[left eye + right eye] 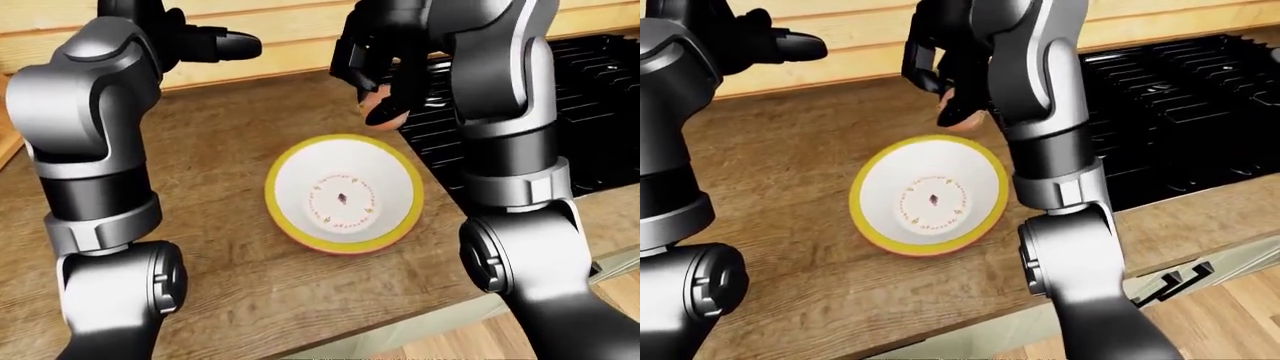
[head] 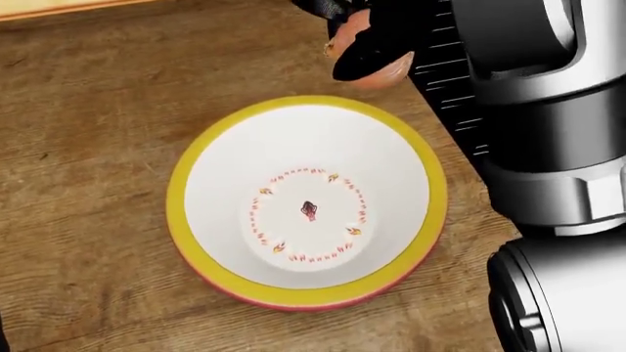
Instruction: Pick the onion from the pan and place it in the bowl.
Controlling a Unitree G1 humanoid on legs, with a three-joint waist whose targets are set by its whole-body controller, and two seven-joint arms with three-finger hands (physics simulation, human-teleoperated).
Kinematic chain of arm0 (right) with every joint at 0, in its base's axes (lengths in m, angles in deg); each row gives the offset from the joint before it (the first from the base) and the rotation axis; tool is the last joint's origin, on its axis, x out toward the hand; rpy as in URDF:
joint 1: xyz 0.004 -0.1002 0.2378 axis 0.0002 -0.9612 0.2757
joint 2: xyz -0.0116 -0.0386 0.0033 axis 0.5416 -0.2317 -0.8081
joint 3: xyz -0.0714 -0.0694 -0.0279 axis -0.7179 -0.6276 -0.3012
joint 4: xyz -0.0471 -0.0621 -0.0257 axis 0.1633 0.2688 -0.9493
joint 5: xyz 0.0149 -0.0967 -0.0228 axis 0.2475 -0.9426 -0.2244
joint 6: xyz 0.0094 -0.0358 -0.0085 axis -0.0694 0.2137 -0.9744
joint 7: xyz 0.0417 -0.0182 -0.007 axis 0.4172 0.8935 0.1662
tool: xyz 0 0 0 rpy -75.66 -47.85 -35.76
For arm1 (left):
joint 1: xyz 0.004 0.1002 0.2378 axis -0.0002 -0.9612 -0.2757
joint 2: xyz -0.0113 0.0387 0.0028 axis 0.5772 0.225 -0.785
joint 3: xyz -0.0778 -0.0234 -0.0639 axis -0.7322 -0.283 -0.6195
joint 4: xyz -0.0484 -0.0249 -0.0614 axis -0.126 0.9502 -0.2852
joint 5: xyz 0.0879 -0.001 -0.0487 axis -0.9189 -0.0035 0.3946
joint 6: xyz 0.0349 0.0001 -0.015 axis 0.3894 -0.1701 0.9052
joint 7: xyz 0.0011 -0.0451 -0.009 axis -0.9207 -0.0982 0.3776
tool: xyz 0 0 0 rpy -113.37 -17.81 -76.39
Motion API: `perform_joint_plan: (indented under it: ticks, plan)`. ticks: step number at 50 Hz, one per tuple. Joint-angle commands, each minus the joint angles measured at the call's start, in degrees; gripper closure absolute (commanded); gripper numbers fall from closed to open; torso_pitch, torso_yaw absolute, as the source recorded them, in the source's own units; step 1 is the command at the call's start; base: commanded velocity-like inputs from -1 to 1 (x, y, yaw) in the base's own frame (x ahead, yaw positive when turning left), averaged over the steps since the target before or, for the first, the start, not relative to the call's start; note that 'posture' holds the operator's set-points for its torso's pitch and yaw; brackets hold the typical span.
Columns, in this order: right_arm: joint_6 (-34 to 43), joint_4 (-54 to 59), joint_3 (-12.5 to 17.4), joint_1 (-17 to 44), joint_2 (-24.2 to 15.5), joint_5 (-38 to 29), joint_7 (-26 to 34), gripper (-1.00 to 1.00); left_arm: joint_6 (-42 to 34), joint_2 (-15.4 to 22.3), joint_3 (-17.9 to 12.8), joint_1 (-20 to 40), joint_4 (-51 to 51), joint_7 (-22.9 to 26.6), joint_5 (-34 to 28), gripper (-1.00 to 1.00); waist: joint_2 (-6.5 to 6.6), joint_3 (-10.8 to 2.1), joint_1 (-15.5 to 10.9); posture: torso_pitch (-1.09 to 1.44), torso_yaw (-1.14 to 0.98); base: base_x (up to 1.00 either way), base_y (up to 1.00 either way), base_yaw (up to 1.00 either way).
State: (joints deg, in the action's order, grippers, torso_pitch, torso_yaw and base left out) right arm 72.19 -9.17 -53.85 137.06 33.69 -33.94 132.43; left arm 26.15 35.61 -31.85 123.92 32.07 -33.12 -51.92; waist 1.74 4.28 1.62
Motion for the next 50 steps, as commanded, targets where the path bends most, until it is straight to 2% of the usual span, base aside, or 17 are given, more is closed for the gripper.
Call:
perform_joint_plan:
  ticks: [1,13,18,29,35,50]
  plan:
    - [0.3,-2.3,0.9,2.5,-0.3,-0.5,0.2,1.00,1.5,0.8,-0.6,2.2,-1.6,-0.2,-0.1,-1.00,0.12,-1.98,0.0,0.00,0.00,0.00,0.00,0.00]
    - [-5.3,-5.5,-0.1,3.0,0.4,-3.0,3.7,1.00,1.5,0.6,-0.5,1.9,-1.9,-0.4,0.1,-1.00,0.36,-1.88,0.2,0.00,0.00,0.00,0.00,0.00]
    - [-8.7,-5.4,0.0,3.2,0.7,-3.5,3.3,1.00,1.4,0.6,-0.5,2.0,-1.9,-0.5,0.2,-1.00,0.44,-1.89,0.3,0.00,0.00,0.00,0.00,0.00]
    - [-12.3,-7.1,-1.3,2.9,4.4,-6.9,5.2,1.00,1.8,1.2,-0.8,1.7,-1.6,-0.3,0.3,-1.00,0.79,-1.87,0.7,0.00,0.00,0.00,0.00,0.00]
    - [-15.5,-8.3,-1.6,2.6,5.0,-8.3,6.2,1.00,2.0,1.5,-0.8,1.9,-1.1,-0.2,0.3,-1.00,0.94,-1.78,0.8,0.00,0.00,0.00,0.00,0.00]
    - [-22.8,-12.4,-1.9,-2.3,6.4,-12.3,8.7,1.00,2.0,2.0,-1.0,2.2,-0.8,-0.3,0.5,-1.00,1.24,-1.79,1.3,0.00,0.00,0.00,0.00,0.00]
